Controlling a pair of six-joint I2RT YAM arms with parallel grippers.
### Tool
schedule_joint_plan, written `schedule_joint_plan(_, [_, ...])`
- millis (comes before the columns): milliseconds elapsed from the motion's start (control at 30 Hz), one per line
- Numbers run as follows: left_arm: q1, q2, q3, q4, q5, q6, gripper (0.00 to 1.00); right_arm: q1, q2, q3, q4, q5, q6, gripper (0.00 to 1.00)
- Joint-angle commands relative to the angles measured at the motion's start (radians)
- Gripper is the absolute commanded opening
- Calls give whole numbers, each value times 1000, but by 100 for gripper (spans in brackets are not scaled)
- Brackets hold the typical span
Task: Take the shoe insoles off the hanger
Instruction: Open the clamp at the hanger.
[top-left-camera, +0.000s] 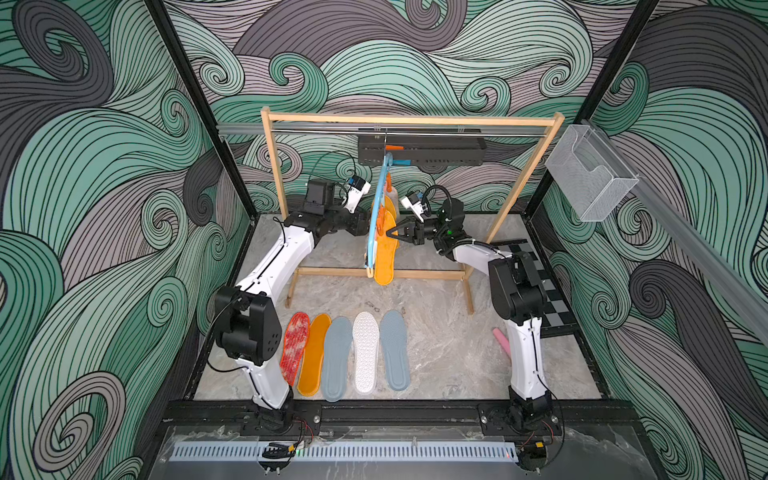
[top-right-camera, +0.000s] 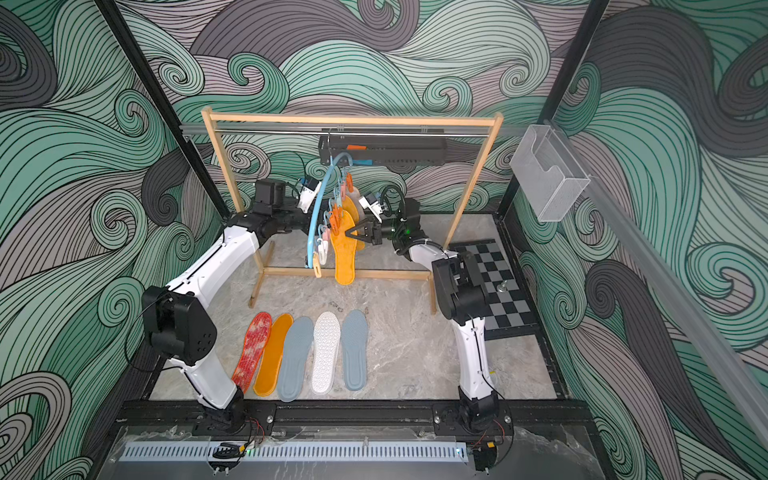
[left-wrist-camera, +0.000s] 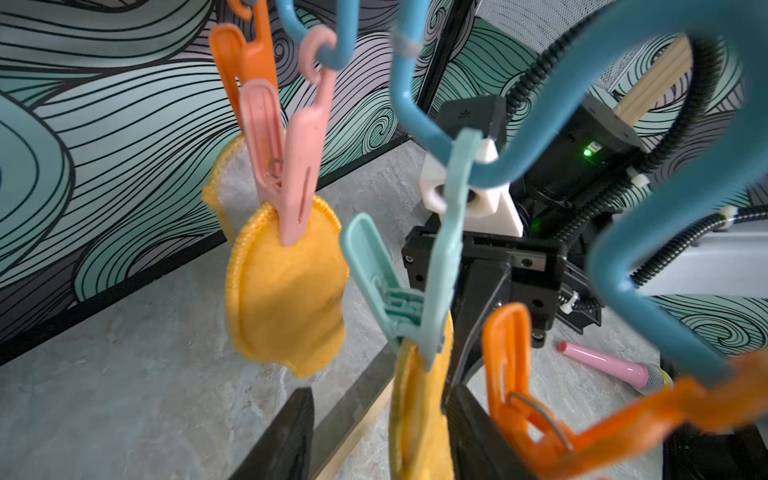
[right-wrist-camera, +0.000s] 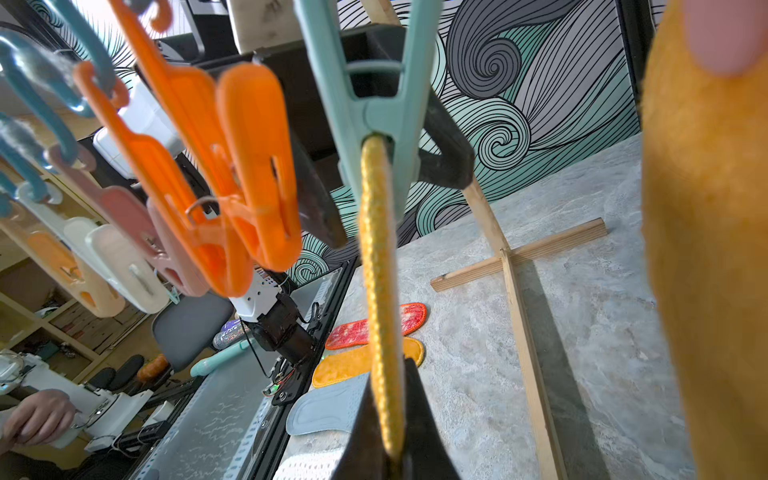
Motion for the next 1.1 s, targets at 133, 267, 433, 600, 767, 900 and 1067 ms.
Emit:
schedule_joint_plan(133, [8,77,117,33,131,-10,54,-3,21,27,39,-24,19,0])
schedule_joint_plan(267, [9,105,161,34,138,-13,53,-2,22,27,39,-30,18,0])
schedule_joint_plan(433, [9,121,196,71,180,-35,53,-3,23,27,42,-31,21,0])
schedule_joint_plan(600, [16,134,213,102,224,-48,51,-2,26,24,49,-33,23,0])
schedule_joint_plan(767, [20,144,202,130,260,-73,43,-1,31,26,48,-31,20,0])
schedule_joint_plan(900, [21,148,205,140,257,-77,21,-2,32,26,50,-32,24,0])
schedule_joint_plan(1067, [22,144,208,147,248,-95,8,-5,37,30,48,-33,24,0])
